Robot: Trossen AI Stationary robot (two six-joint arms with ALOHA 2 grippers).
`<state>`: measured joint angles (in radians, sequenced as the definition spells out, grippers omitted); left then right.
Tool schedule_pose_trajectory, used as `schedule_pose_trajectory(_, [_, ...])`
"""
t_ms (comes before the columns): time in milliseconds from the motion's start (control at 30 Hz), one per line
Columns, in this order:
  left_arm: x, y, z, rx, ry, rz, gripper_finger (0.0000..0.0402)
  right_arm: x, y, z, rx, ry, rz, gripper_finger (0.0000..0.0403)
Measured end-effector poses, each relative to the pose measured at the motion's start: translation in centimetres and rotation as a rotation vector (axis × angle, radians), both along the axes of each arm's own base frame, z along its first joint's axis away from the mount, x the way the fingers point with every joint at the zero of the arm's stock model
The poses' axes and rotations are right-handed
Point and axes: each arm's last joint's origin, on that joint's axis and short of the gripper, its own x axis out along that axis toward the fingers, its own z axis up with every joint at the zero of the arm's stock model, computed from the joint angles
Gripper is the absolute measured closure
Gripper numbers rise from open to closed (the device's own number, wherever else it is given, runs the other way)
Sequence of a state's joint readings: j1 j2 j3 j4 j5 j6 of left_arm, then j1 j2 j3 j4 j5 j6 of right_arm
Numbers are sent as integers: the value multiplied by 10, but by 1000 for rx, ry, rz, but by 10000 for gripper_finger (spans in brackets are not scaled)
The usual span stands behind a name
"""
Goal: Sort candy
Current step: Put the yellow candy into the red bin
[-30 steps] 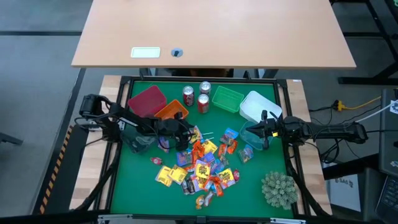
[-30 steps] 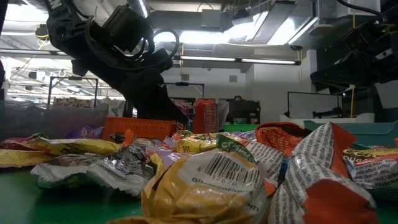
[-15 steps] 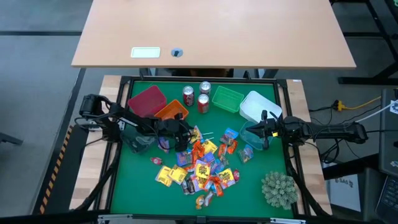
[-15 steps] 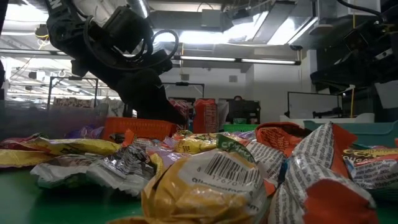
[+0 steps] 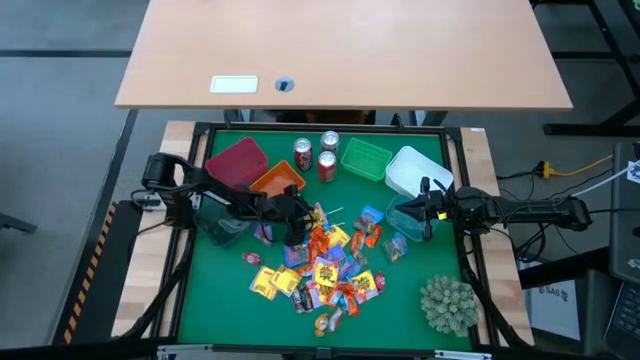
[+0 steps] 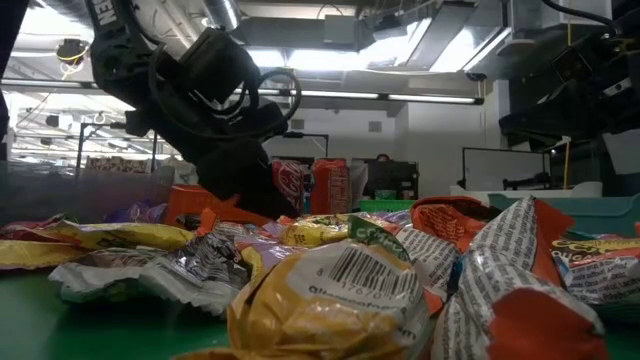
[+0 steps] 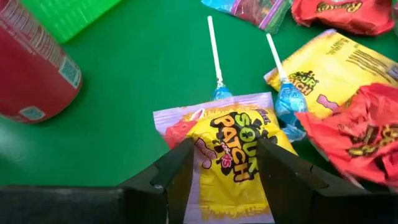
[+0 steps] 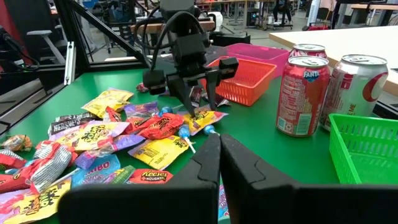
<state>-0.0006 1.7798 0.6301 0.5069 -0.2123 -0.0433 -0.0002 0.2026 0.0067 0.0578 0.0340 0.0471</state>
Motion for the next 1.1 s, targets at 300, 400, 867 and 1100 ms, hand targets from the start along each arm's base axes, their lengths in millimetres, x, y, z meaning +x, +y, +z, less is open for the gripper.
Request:
schedule_pose_trajectory(300, [2, 0, 3, 5, -5, 4, 323, 0, 0, 0, 0, 0, 0, 393])
schedule_pose_trajectory(400, [2, 0, 3, 5, -5, 4, 353, 0, 0, 0, 0, 0, 0, 393])
schedule_pose_trajectory(867, [-2, 0, 19, 7, -31, 3, 400, 0, 0, 0, 0, -1, 0, 393])
schedule_pose_trajectory(1100, [-5, 0, 37, 8, -72, 3, 401, 0, 0, 0, 0, -1, 0, 393])
